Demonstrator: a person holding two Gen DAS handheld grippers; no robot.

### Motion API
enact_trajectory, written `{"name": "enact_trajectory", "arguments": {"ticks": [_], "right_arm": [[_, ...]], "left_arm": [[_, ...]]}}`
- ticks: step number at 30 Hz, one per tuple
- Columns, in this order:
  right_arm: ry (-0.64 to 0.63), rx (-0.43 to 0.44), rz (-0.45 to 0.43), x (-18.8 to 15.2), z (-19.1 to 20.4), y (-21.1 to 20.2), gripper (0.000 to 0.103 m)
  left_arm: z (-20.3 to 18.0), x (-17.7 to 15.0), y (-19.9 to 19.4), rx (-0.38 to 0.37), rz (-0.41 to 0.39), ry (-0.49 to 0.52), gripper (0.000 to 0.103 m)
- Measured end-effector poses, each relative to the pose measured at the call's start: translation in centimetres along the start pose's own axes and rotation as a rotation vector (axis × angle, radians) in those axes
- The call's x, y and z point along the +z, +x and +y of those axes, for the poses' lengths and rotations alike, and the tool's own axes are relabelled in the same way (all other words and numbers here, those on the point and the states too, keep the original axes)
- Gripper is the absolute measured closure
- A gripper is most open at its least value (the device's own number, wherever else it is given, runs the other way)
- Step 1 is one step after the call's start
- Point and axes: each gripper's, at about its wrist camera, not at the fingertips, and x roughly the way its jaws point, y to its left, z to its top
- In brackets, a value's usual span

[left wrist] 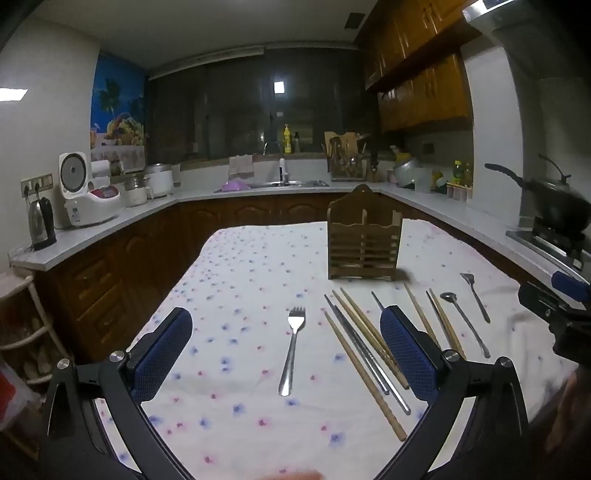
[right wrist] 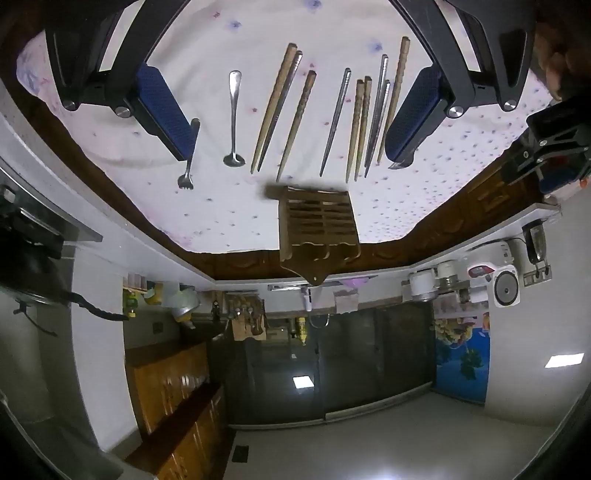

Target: Organize utensils

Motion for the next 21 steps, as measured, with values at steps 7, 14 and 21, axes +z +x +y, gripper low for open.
{"name": "enact_trajectory", "arguments": {"ticks": [7,14,21], "right_arm": [[0.000,0.001,0.005,-0.1,0.1,-0.1,0.000],[-0.008,-0.006,0.010,-0.1,0.1,0.6,0.000],[-0.006,-0.008,0.005,0.0,-0.2,0.2,0.000]], "left_arm": [[1.3,-0.1,-0.3,-0.013,0.035,-0.057,0.000],[1.0,0.2,0.4,-0.012,0.047,-0.045,0.000],[0.9,0.3,0.5,-0.004,0.042,-0.042,0.000]]}}
